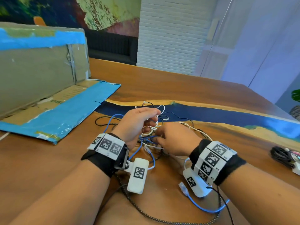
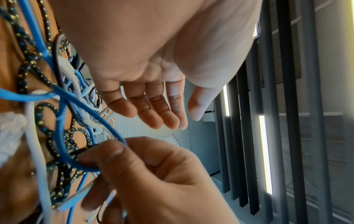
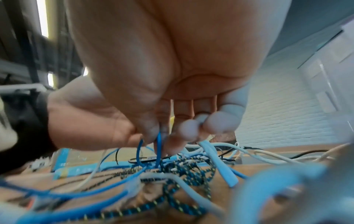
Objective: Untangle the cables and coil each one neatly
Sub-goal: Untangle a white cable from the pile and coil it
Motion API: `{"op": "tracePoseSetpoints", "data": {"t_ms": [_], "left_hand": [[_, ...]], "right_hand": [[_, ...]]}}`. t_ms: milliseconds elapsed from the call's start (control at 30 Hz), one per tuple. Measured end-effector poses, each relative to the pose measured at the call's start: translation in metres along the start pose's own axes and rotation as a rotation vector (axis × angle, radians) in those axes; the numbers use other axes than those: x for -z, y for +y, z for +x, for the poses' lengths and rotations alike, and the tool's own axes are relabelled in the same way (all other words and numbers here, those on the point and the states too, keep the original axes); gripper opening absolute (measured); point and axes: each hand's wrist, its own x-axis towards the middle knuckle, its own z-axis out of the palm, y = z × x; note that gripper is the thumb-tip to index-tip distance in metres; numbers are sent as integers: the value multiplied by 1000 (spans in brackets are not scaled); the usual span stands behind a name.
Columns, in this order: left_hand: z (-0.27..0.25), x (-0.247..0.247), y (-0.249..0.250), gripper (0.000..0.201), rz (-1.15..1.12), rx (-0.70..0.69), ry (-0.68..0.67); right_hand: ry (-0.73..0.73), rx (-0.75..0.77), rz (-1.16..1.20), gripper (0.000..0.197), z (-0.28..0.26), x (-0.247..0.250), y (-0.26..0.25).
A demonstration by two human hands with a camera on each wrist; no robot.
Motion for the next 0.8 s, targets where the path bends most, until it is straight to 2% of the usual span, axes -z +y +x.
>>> {"op": "tracePoseSetpoints", "data": {"t_ms": [67, 167, 233, 300, 400, 467, 600, 733, 767, 800], "left_hand": [[-1, 0, 2, 19, 52, 12, -7], [-2, 0, 3, 12, 77, 1, -22], [0, 2, 3, 9, 88, -43, -13], [3, 5, 3, 16, 141, -87, -21], [4, 6, 3, 8, 206, -105, 7], [4, 6, 1, 10, 197, -108, 82], [8, 12, 3, 17, 75, -103, 291], [9, 14, 6, 24, 53, -99, 317], [9, 13, 4, 26, 64, -87, 321], [9, 12, 3, 28, 82, -70, 319]], "right_hand": [[67, -19, 127, 25, 1, 6, 4], [204, -57, 463, 32, 3, 18, 17], [284, -62, 736, 29, 3, 27, 22], [382, -40, 993, 26, 1, 36, 27], [495, -7, 1240, 19, -3, 49, 32], [470, -27, 1235, 17, -2, 50, 37], [266, -193, 1076, 22, 7, 26, 47], [-1, -170, 370, 50, 17, 7, 49], [-27, -166, 298, 50, 19, 6, 48], [-20, -168, 274, 42, 22, 6, 47]]}}
